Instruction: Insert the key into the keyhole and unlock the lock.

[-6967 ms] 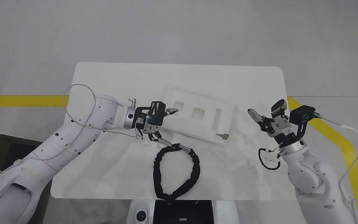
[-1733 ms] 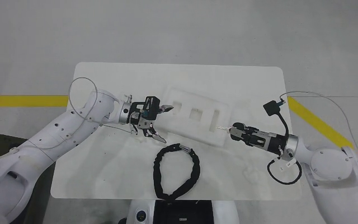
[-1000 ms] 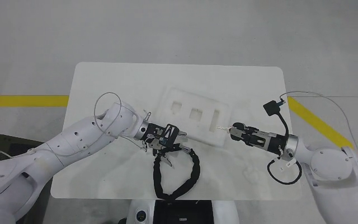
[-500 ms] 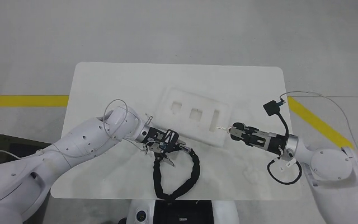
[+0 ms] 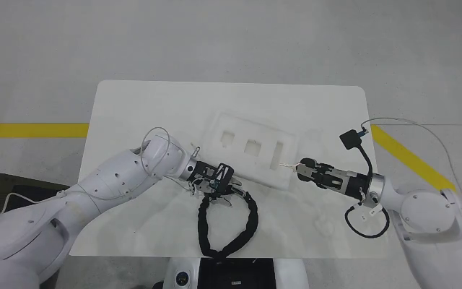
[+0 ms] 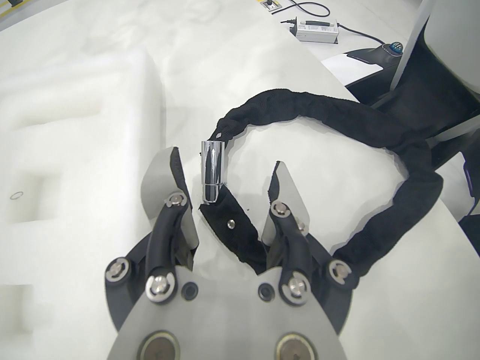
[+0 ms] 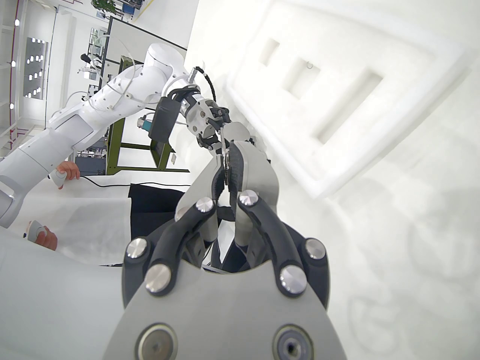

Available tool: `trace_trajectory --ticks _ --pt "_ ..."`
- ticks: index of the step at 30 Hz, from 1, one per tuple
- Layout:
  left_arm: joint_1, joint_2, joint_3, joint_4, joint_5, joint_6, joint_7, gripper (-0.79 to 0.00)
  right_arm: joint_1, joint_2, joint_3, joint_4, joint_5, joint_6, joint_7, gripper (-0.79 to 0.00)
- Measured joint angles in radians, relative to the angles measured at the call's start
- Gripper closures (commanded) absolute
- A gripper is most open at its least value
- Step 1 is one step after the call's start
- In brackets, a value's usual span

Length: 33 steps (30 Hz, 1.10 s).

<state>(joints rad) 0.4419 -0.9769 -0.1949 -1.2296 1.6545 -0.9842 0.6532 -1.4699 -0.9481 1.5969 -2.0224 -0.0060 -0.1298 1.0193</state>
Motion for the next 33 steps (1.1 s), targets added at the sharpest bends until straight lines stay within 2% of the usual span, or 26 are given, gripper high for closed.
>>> trace_trajectory --ticks 13,29,33 --pt "0.011 -0.048 -0.009 0.044 0.051 0.011 -0.014 -0.376 0.000 0.000 0.000 0.000 0.000 0.000 0.000 0.000" --pt "0.022 -0.080 -0.025 0.094 0.098 0.009 0.009 -0.302 0.000 0.000 0.000 0.000 0.000 0.000 0.000 0.000" --pt "0.023 -0.084 -0.032 0.110 0.107 0.008 0.015 -0.209 0.000 0.000 0.000 0.000 0.000 0.000 0.000 0.000"
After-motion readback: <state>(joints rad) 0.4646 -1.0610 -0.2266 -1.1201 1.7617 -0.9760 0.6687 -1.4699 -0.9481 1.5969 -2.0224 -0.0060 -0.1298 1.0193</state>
